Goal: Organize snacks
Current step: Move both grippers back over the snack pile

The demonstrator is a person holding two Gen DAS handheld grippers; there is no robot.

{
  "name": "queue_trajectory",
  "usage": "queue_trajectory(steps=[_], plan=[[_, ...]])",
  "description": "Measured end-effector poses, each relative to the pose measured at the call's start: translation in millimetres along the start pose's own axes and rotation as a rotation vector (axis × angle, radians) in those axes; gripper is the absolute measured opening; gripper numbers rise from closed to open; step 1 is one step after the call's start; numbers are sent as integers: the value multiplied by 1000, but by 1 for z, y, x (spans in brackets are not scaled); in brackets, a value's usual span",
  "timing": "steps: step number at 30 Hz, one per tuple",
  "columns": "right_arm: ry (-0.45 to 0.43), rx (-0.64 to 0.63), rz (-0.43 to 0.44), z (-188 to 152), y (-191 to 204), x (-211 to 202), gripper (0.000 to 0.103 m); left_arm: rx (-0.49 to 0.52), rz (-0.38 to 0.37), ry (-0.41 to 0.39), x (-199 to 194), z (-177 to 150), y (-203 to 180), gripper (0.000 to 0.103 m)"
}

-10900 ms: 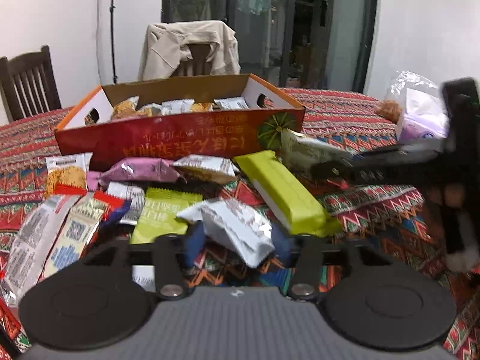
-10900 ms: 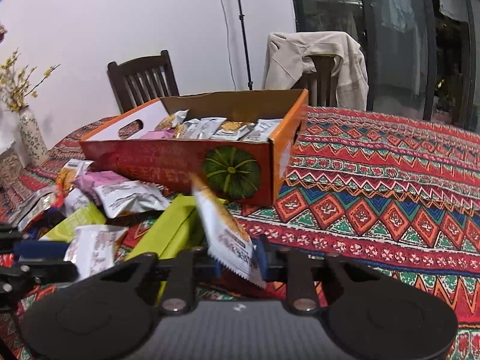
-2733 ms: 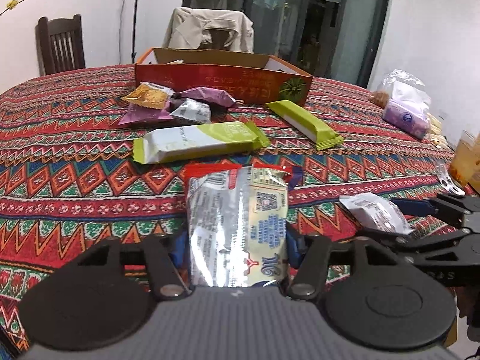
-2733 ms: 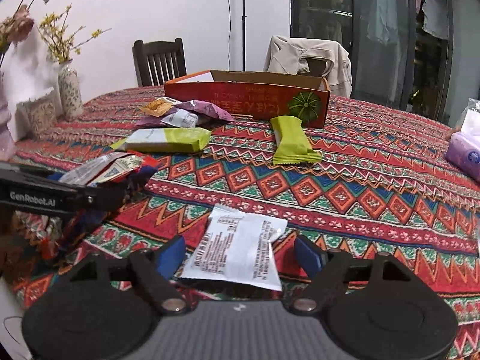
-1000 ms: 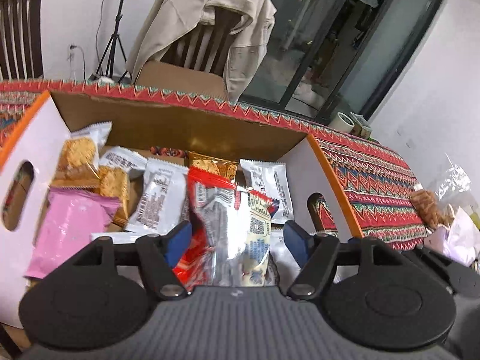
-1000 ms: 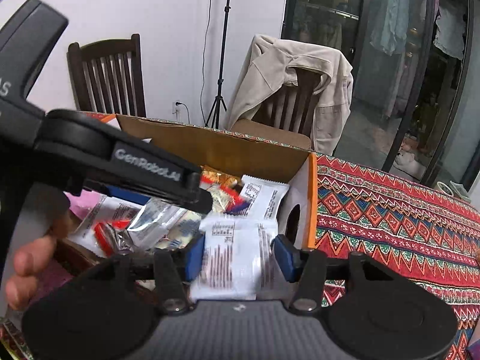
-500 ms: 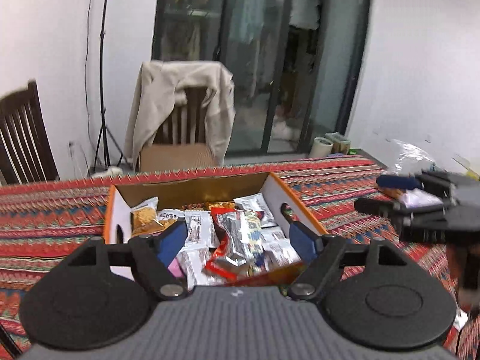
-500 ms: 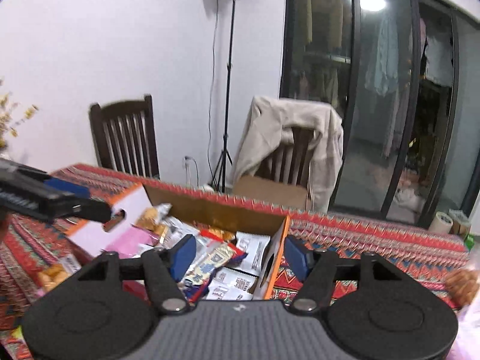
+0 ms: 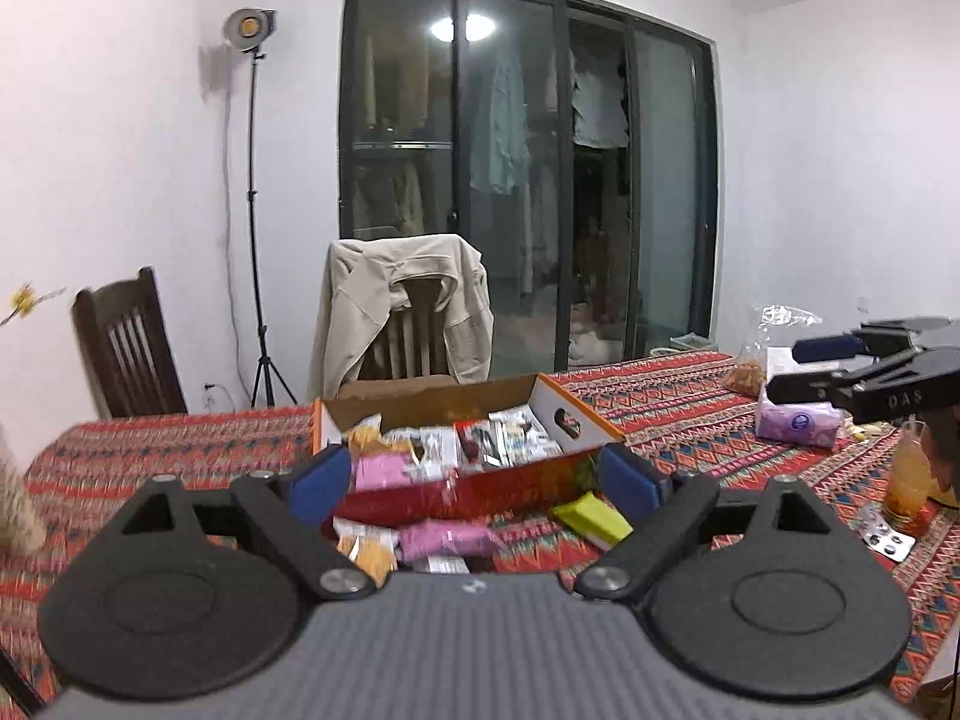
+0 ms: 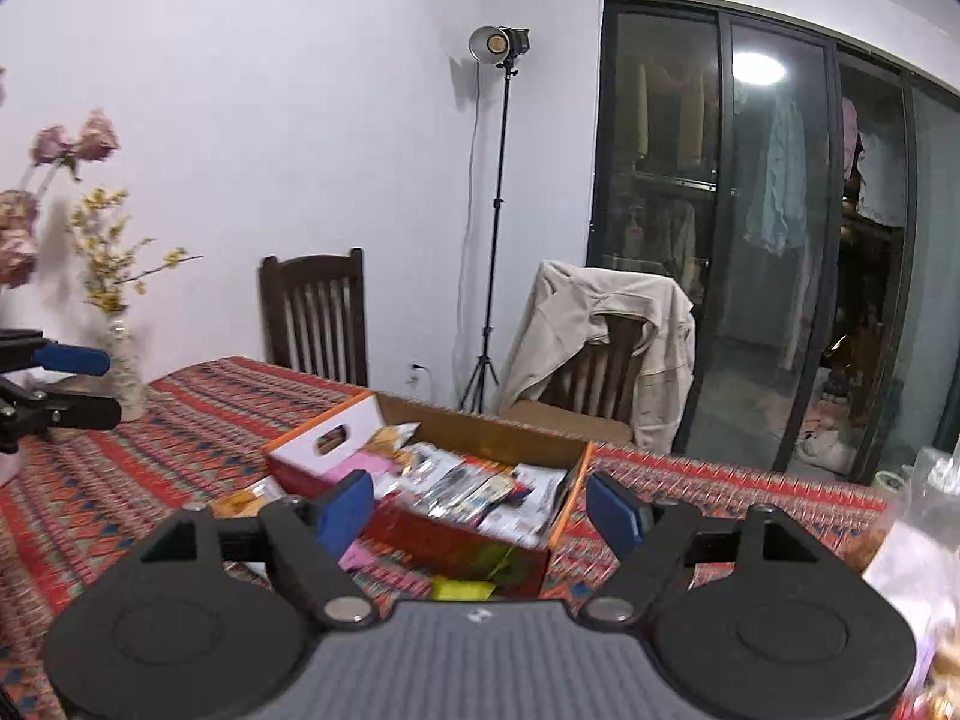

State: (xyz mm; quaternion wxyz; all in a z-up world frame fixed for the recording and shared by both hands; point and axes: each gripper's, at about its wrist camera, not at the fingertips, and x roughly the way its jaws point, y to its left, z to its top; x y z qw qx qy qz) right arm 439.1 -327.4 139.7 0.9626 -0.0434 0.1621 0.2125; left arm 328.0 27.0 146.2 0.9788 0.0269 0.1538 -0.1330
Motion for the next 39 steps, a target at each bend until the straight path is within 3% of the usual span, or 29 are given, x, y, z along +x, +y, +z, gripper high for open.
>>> queue_trajectory(steps=[6, 12, 18, 25, 32, 37, 39], plan=[[-4, -16, 31, -40, 32, -51, 82, 25, 66, -7, -45, -42, -21, 95], [9, -34, 55, -87, 71, -85, 84, -92, 61, 69, -64, -90, -23, 98], [116, 60, 70, -140, 80, -79, 85, -134, 106, 200, -60, -126, -13, 98], [148, 89, 47, -156, 79, -72, 85, -145, 101, 193, -56, -125, -6, 98], [167, 97, 61, -151, 81, -49, 85, -129, 97, 191, -13, -112, 15, 98], [182, 95, 71, -140, 80, -20, 84, -74, 89, 177, 56, -86, 45, 97], [181, 84, 79, -133, 80, -6, 84, -64, 97, 196, 90, -79, 56, 92]])
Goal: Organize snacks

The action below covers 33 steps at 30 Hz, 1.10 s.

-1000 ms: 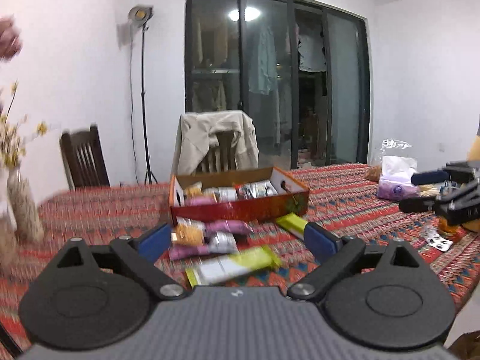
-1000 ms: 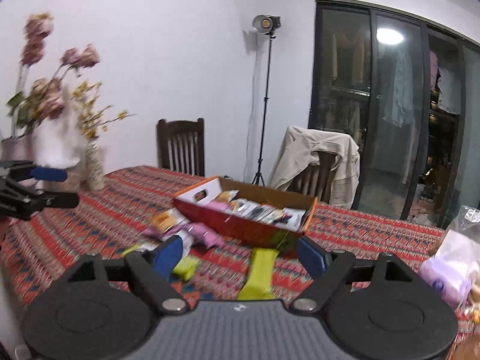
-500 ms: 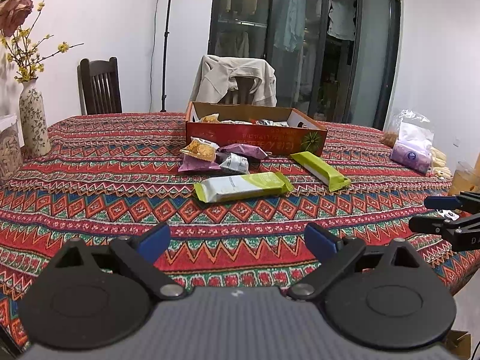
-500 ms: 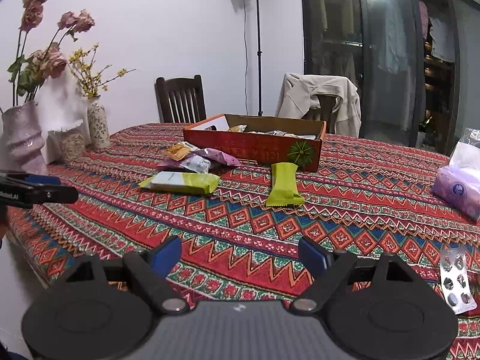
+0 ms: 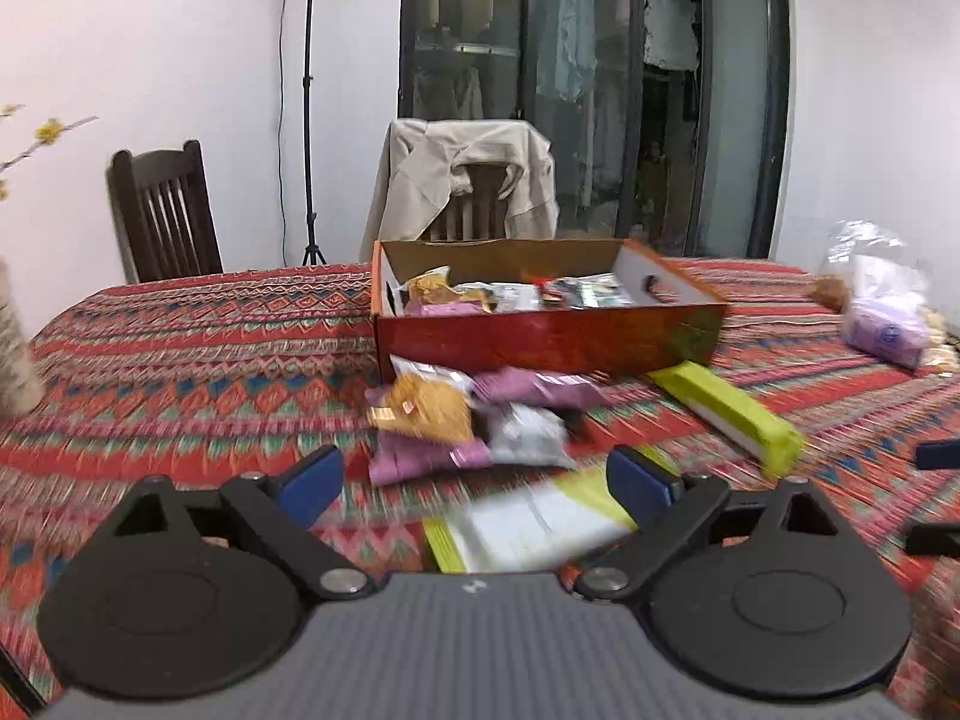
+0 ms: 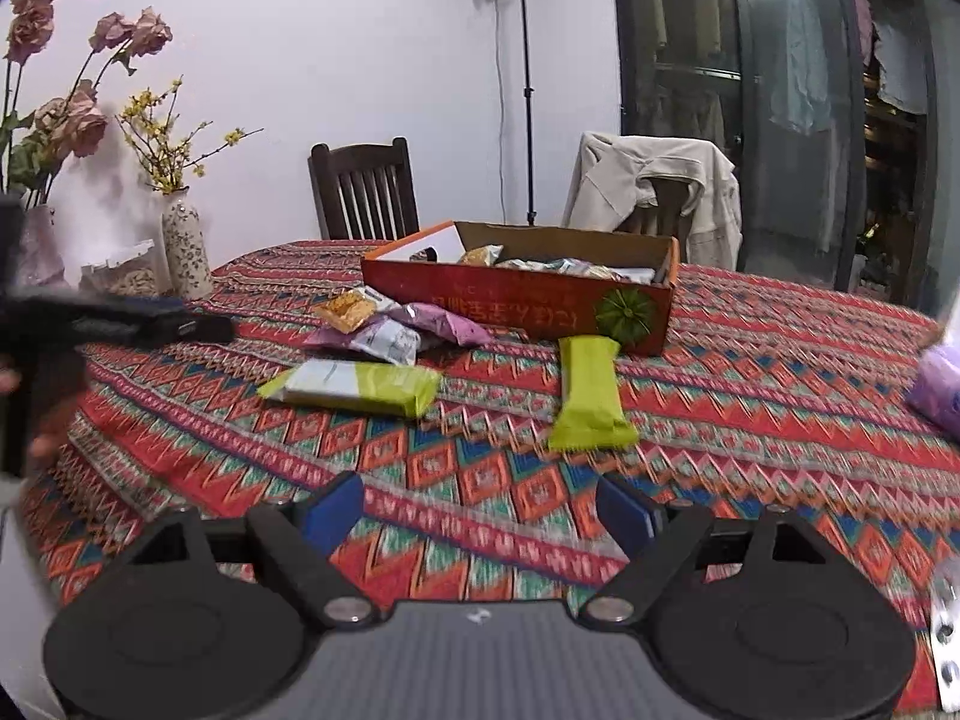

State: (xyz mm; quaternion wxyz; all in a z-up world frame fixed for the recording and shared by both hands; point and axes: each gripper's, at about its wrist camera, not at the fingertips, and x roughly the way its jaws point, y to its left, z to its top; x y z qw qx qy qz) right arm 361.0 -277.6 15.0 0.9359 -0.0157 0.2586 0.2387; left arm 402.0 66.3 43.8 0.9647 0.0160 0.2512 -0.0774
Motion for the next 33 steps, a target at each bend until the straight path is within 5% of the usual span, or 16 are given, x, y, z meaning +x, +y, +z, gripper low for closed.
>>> queue_trajectory(steps=[10, 14, 22, 27, 33], plan=[[0, -40, 71, 77, -10, 102, 83, 4, -37, 47, 116, 19, 25, 79], [50, -31, 132, 106, -11, 164, 83, -8, -71, 58, 125, 15, 32, 51], [162, -100, 238, 130, 4, 268, 83, -32, -79, 58, 120, 12, 44, 47], [200, -3, 358, 130, -11, 294, 83, -57, -100, 80, 118, 13, 50, 49], [186, 117, 370, 119, -22, 290, 73, -65, -82, 93, 125, 8, 48, 53]])
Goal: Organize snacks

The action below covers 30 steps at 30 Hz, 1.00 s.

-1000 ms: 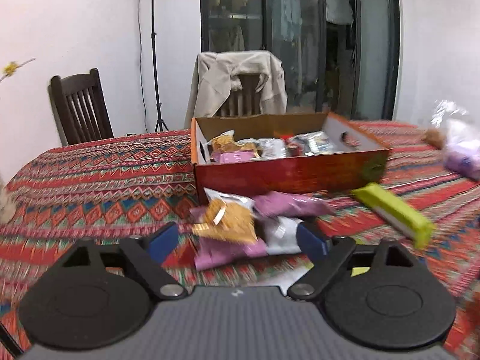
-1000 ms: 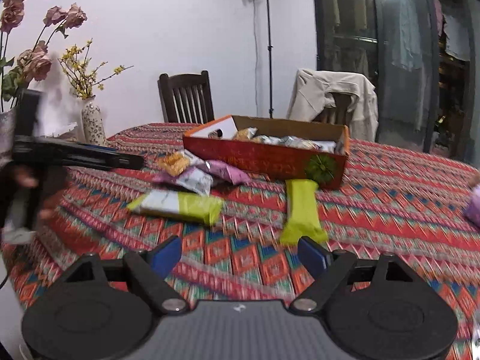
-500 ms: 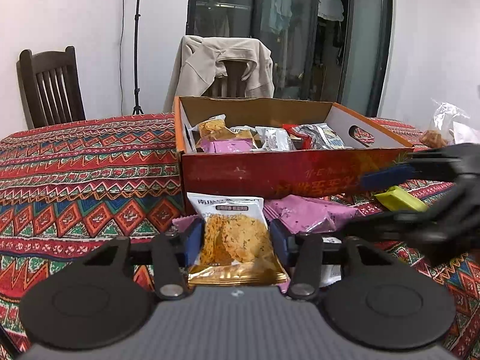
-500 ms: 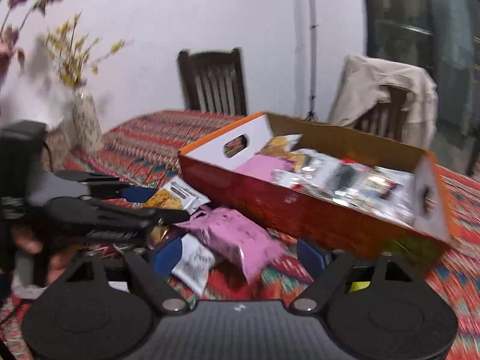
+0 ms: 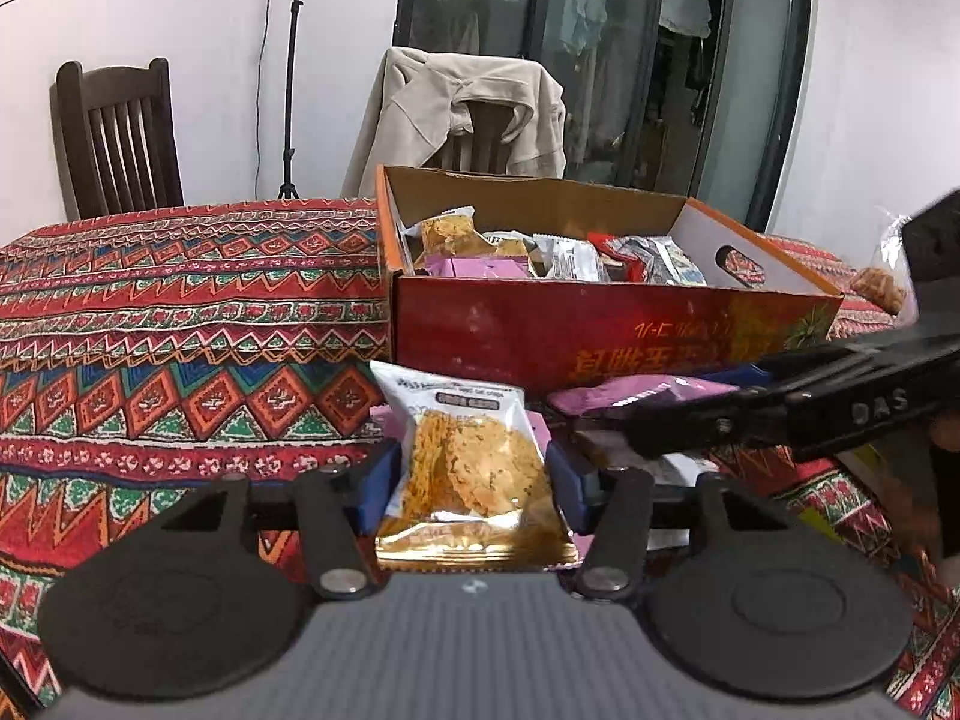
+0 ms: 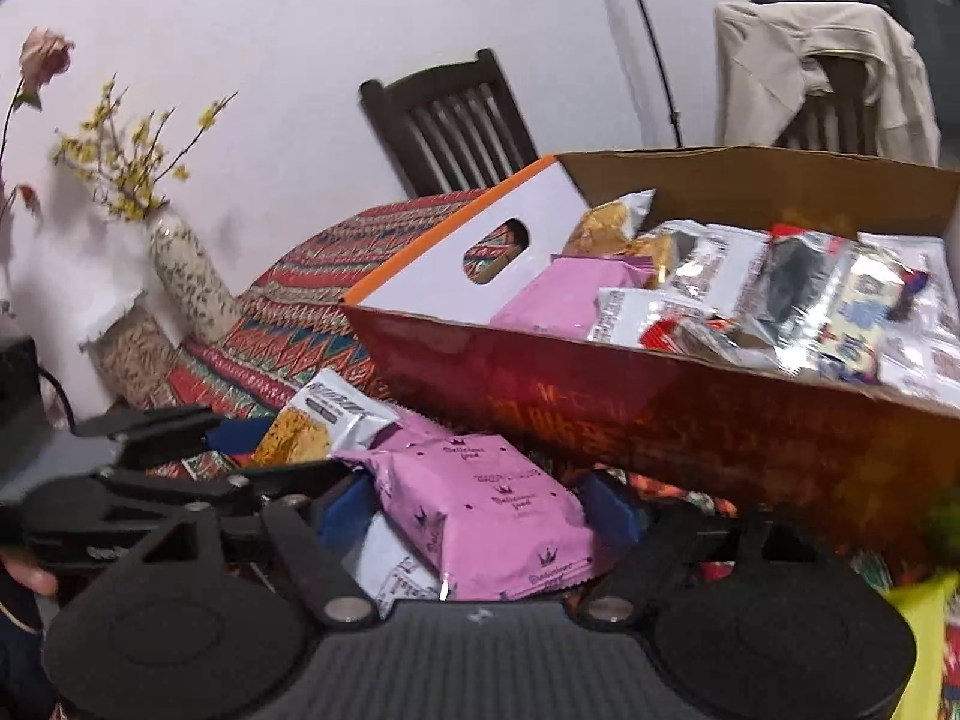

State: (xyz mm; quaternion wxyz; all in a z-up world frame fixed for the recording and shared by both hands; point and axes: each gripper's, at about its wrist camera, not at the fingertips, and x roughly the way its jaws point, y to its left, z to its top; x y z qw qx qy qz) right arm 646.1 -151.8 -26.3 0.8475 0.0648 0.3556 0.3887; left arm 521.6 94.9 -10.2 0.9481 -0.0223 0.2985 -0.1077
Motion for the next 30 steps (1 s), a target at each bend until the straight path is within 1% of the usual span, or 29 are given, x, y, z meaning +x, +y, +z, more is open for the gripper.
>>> queue_trajectory(steps=[1, 5, 7, 9, 10, 11, 12, 13, 14, 15, 16, 18, 21, 22, 24, 27, 29, 30], plan=[[-6, 8, -5, -2, 0, -3, 72, -1, 0, 1, 0, 0, 0, 53], [-28, 32, -52, -11, 0, -18, 69, -23, 15, -9, -7, 1, 1, 43], [-46, 48, -66, -17, -1, -30, 65, -25, 40, -38, -22, 3, 0, 43], [-73, 39, -90, -24, 4, -47, 64, -29, 47, -73, -41, 4, -5, 43], [-90, 37, -89, -27, 6, -57, 52, -28, 41, -90, -52, 3, -9, 43], [-104, 36, -96, -31, 8, -67, 51, -25, 25, -107, -63, 0, -13, 43], [-120, 30, -113, -36, 11, -79, 40, -27, 10, -117, -73, -3, -18, 43], [-136, 24, -118, -41, 13, -90, 35, -31, -2, -124, -85, -9, -24, 43], [-147, 21, -125, -46, 15, -100, 35, -34, -10, -129, -94, -15, -29, 43], [-154, 15, -134, -52, 18, -110, 31, -39, -24, -134, -104, -22, -34, 43], [-161, 7, -154, -61, 21, -120, 29, -44, -41, -132, -112, -29, -40, 43], [-168, 4, -180, -76, 26, -135, 29, -67, -63, -119, -127, -46, -51, 43], [-191, 8, -225, -94, 32, -156, 23, -100, -96, -83, -141, -67, -67, 43], [-201, 14, -236, -101, 37, -166, 23, -104, -108, -75, -145, -74, -71, 43], [-226, 10, -219, -116, 45, -185, 23, -105, -119, -48, -148, -84, -79, 43], [-244, 47, -184, -138, 50, -207, 23, -92, -111, -18, -147, -92, -88, 43], [-229, 62, -227, -151, 49, -216, 23, -87, -106, -13, -144, -92, -90, 43], [-229, 60, -248, -154, 49, -218, 26, -86, -106, -13, -142, -91, -91, 43]])
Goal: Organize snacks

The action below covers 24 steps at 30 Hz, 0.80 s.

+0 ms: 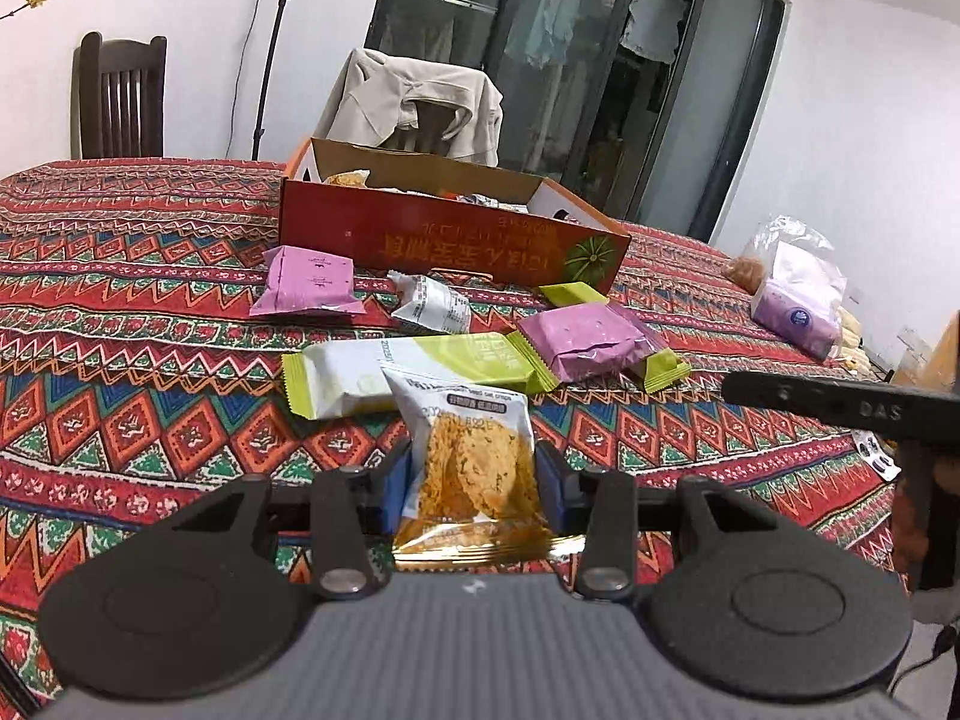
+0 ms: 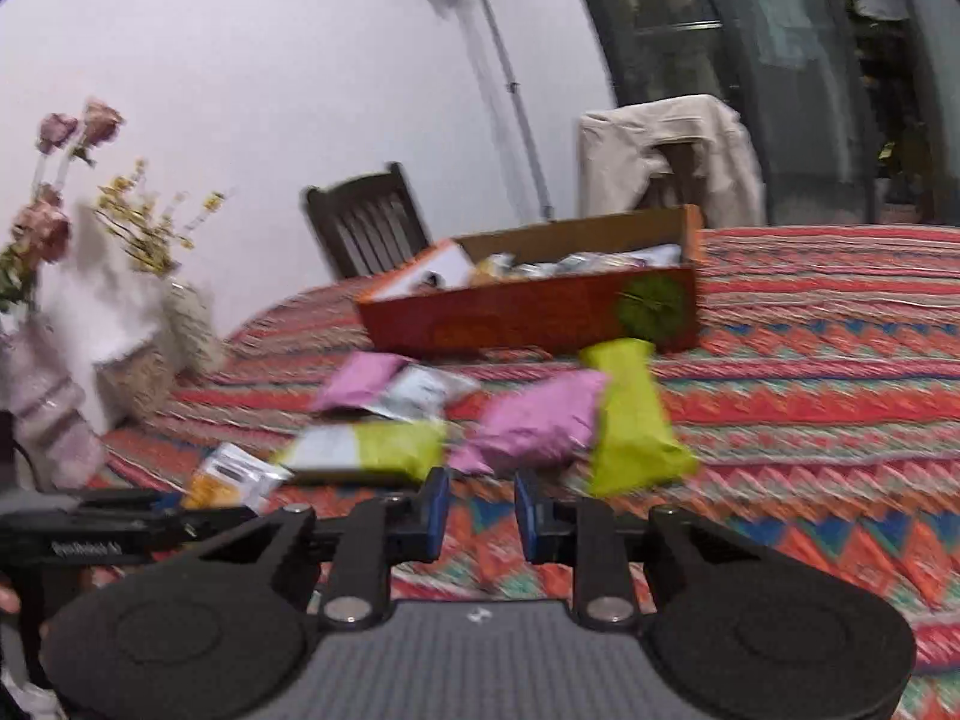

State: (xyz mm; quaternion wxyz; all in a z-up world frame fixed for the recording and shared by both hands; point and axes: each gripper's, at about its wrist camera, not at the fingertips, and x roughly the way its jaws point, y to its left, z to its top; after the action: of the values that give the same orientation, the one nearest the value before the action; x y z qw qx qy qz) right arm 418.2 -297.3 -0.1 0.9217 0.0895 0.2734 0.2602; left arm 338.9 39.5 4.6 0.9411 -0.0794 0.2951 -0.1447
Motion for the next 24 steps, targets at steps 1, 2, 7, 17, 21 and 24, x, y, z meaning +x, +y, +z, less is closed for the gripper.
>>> queue_trajectory(steps=[1, 2, 7, 17, 21, 24], plan=[[-3, -5, -18, -3, -2, -5, 27, 1, -3, 2, 2, 1, 1, 43], [-9, -22, -25, -4, -3, -8, 28, 1, -1, 6, 5, 1, 1, 43], [-21, -297, -93, 13, 14, 5, 70, 4, 9, 25, 15, -2, 1, 43], [225, -813, -6, 48, 20, 115, 76, -34, 63, 20, 10, -2, 23, 44], [283, -795, 81, 59, 16, 147, 80, -33, 65, 13, 10, 1, 25, 44], [310, -615, 117, 73, 1, 165, 80, -31, 60, 12, 12, 1, 25, 44]])
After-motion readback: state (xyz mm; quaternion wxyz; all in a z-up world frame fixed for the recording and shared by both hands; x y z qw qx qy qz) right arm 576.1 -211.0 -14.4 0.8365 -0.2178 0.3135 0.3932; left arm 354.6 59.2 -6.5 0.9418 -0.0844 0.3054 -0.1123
